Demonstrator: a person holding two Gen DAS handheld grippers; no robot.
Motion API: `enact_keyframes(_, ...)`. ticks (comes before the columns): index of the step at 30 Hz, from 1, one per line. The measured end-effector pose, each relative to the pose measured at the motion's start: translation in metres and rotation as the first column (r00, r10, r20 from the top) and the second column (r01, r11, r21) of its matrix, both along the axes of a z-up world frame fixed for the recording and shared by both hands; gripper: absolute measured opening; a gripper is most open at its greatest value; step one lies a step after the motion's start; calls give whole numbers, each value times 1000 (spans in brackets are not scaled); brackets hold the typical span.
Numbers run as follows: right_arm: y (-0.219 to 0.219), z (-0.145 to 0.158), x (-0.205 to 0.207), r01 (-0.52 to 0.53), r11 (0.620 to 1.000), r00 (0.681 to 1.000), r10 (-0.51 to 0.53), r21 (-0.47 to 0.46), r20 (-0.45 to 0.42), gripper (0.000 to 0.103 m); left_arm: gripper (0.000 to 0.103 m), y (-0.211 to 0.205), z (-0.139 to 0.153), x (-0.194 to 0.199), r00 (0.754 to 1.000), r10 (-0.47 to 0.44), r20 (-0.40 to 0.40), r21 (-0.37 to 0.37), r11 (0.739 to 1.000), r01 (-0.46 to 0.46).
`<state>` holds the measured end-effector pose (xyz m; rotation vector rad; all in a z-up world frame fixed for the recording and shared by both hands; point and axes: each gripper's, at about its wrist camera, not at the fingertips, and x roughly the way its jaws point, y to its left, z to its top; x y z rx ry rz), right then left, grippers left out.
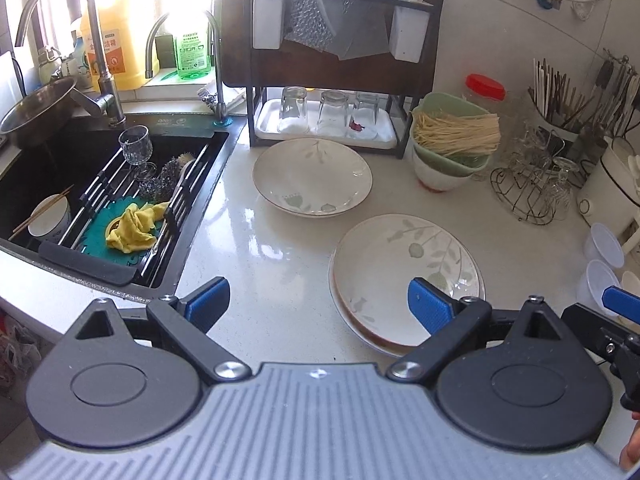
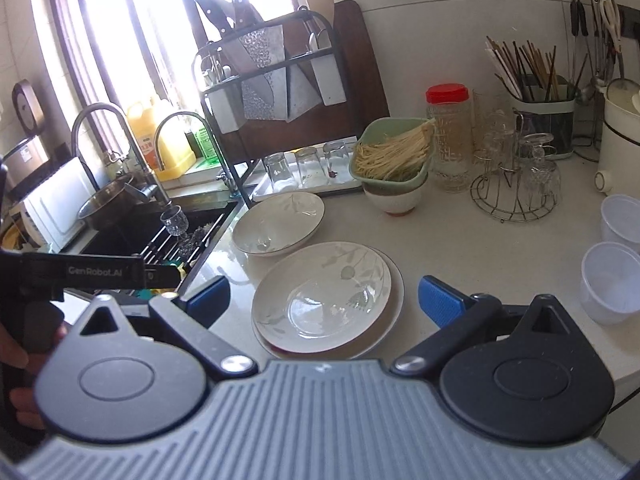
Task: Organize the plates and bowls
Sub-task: 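Move both grippers toward the second leaf-pattern plate by the glass rack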
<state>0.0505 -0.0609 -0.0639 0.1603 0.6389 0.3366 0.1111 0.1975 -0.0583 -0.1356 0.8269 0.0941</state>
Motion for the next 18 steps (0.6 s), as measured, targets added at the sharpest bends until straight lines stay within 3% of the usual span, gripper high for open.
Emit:
enact_keyframes(13, 21, -17, 64, 5, 1000, 999, -5, -20, -41, 102, 98, 28, -25, 77, 995, -80, -51, -68, 995, 77)
enact_keyframes(18, 30, -32, 99, 23, 999, 996, -25, -25, -88, 82, 98, 44, -41, 119, 992, -97, -78, -92, 992, 89)
